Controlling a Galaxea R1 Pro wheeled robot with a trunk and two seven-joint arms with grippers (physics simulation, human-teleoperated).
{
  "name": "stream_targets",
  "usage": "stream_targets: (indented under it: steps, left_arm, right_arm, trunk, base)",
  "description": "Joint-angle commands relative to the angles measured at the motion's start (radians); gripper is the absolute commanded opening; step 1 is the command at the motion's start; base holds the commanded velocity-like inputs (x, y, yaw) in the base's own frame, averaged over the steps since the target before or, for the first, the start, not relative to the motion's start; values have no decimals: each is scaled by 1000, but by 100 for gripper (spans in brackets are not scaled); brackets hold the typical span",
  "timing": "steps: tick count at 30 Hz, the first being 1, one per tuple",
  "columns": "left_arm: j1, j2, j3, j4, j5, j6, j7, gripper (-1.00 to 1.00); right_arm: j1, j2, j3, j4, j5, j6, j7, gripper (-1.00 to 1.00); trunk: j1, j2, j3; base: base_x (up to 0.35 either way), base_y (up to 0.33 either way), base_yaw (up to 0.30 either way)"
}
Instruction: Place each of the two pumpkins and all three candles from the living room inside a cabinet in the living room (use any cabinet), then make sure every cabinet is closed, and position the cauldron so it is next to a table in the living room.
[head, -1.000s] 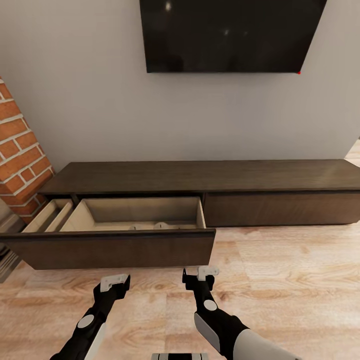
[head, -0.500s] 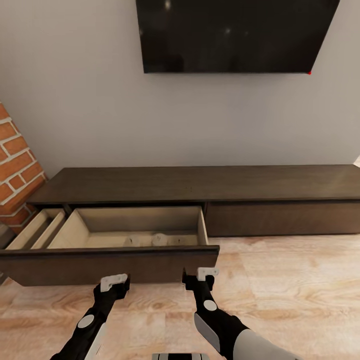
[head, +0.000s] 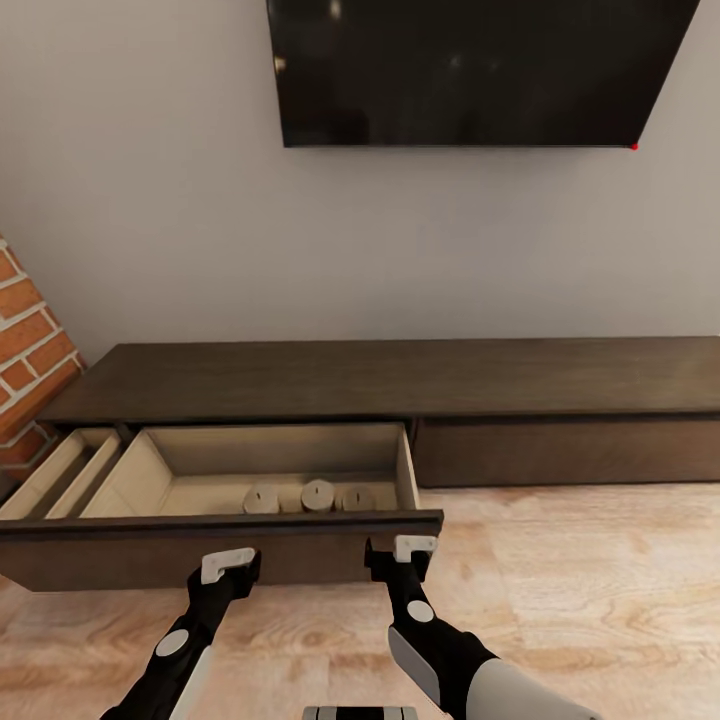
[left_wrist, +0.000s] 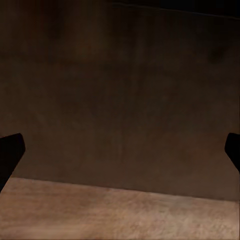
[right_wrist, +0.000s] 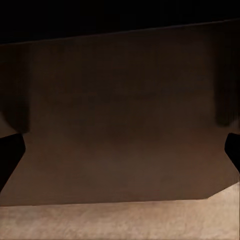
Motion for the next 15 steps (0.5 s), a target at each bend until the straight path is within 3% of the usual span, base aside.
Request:
stream_targets:
  steps: [1,6,15]
  left_arm:
    - [0,0,0,0,0,0,0,100]
    - [0,0,-1,3,0,-1,-1,100]
    - [0,0,-1,4,0,-1,-1,100]
  right_arm:
    - [-1,0,-2,0,3,-1,-1,100]
    - [-1,0,-2,0,3,-1,-1,100]
    - [-1,0,-2,0,3,0,-1,100]
  trunk:
    - [0,0,0]
    - [0,0,0]
    - [0,0,0]
  base:
    - [145,0,0]
    - [81,0,0]
    - [302,0,0]
